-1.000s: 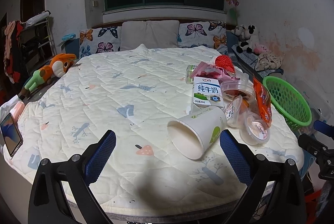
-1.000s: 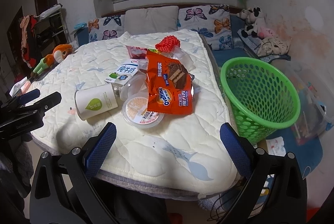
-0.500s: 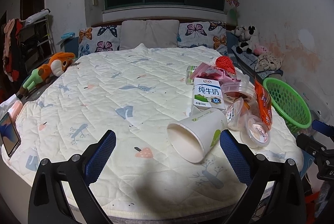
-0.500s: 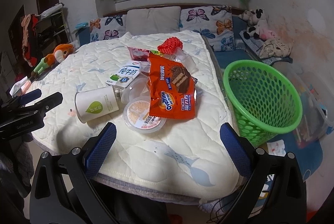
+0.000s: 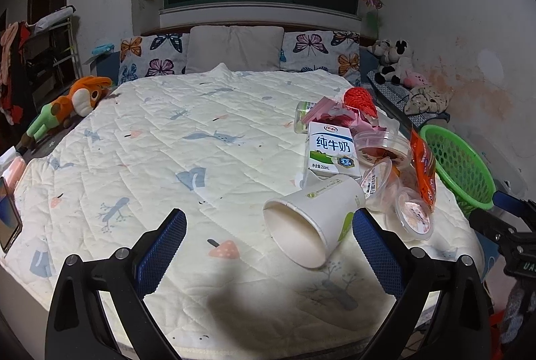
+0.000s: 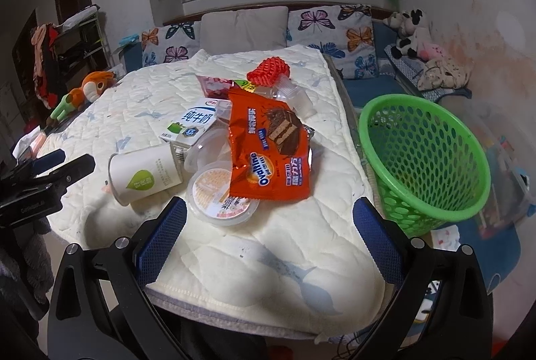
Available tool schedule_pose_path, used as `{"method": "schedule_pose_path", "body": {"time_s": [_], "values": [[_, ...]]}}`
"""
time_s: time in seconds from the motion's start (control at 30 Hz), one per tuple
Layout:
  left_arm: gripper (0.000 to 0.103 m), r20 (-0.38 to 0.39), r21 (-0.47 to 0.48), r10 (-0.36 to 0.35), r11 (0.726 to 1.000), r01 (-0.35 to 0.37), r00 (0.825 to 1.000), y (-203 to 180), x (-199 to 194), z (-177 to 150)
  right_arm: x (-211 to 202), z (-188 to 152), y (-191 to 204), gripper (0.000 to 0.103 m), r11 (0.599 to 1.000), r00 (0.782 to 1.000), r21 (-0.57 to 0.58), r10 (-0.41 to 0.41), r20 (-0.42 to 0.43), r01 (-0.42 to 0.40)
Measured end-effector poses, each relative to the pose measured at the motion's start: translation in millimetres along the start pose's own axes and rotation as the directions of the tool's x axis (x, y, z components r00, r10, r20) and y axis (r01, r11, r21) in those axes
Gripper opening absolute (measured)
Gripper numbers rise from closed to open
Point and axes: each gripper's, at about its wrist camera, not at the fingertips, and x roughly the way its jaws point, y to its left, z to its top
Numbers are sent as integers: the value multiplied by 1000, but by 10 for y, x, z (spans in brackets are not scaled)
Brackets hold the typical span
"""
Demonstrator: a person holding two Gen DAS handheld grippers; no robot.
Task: Collect trash
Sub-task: 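Grasp the orange wafer wrapper with the right tool while the left tool grasps the white paper cup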
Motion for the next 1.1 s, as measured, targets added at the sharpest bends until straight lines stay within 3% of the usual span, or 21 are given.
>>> {"method": "schedule_pose_path", "body": {"time_s": [0.3,0.57,0.93,1.1], "values": [[95,-42,-6,-54,999,54,998,-35,164,-11,243,179,-166,95,995,996,57,81,-34,-79],[78,-89,-38,-127,992,124,988,-52,350,-21,524,349,-254,95,985,986,93,152,-66,-146],[70,-130,-43,-193,981,189,973,-121,536,-35,899,440,-372,95,972,971,143,203,-127,-185],[61,-137,-51,-223,975,218,965,-137,578,-22,973,436,-387,84,967,965,154,222,-140,-200]]}}
